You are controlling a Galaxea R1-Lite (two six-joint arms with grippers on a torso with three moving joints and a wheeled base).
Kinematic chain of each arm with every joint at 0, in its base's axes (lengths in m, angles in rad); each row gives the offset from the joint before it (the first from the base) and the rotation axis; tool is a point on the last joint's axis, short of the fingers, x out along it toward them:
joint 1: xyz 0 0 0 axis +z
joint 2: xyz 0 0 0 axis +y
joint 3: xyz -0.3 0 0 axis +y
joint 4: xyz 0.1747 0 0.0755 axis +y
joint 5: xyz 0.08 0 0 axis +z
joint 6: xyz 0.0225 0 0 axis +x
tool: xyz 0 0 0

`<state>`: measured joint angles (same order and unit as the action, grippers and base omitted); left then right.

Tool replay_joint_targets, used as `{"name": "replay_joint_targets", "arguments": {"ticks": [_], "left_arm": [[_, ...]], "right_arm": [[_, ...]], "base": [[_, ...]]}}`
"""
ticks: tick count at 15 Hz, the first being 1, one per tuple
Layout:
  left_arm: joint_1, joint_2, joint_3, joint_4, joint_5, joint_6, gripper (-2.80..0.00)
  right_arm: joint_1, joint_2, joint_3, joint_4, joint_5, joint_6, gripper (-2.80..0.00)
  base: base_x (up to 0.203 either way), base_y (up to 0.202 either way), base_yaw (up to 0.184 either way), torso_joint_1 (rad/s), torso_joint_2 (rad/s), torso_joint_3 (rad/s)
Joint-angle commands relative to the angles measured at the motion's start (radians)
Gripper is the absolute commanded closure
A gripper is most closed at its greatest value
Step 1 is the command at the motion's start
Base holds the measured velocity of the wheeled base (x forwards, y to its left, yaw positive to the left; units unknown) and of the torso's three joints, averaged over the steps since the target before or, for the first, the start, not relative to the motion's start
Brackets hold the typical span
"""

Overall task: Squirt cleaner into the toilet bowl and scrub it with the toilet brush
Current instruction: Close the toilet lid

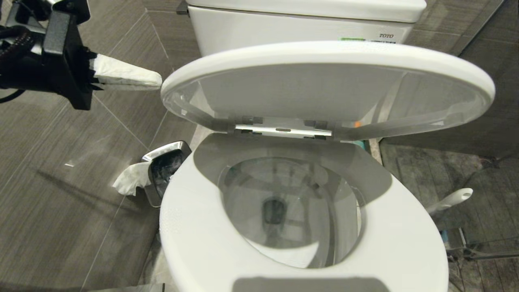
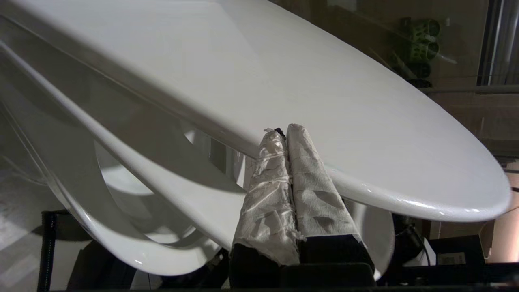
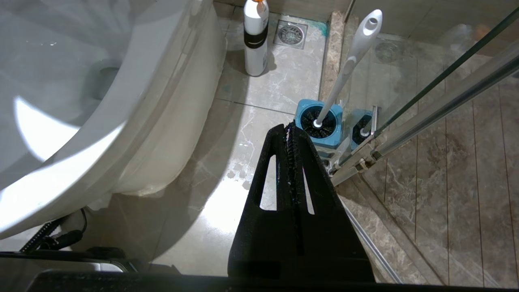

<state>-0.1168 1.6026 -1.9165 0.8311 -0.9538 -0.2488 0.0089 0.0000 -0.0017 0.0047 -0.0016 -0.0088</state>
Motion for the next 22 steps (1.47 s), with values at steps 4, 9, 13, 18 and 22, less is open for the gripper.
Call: {"name": "replay_joint_targets", "arguments": {"ticks": [4,9,13,18,22], "left_arm": [[0.009,-0.16,0.028,0.096,0.121,-0.001,0.0],[0.008,-0.197,0.061,0.097,0.196,0.0,0.0],[-0.007,-0.22,0.076,0.097,0.22,0.0,0.0],[-0.024,-0.222,0.08,0.097,0.233,0.006,0.0],[-0.044,-0.219,0.094,0.097,0.25,0.035,0.0]], "right_arm": [[0.0,0.002,0.0,0.0,0.0,0.0,0.0],[0.0,0.002,0.0,0.0,0.0,0.0,0.0],[0.0,0.002,0.0,0.0,0.0,0.0,0.0],[0.0,0.002,0.0,0.0,0.0,0.0,0.0],[0.002,0.002,0.0,0.0,0.0,0.0,0.0]], "base": [[0.0,0.0,0.0,0.0,0.0,0.0],[0.0,0.0,0.0,0.0,0.0,0.0],[0.0,0.0,0.0,0.002,0.0,0.05],[0.0,0.0,0.0,0.001,0.0,0.182],[0.0,0.0,0.0,-0.003,0.0,0.201]]}}
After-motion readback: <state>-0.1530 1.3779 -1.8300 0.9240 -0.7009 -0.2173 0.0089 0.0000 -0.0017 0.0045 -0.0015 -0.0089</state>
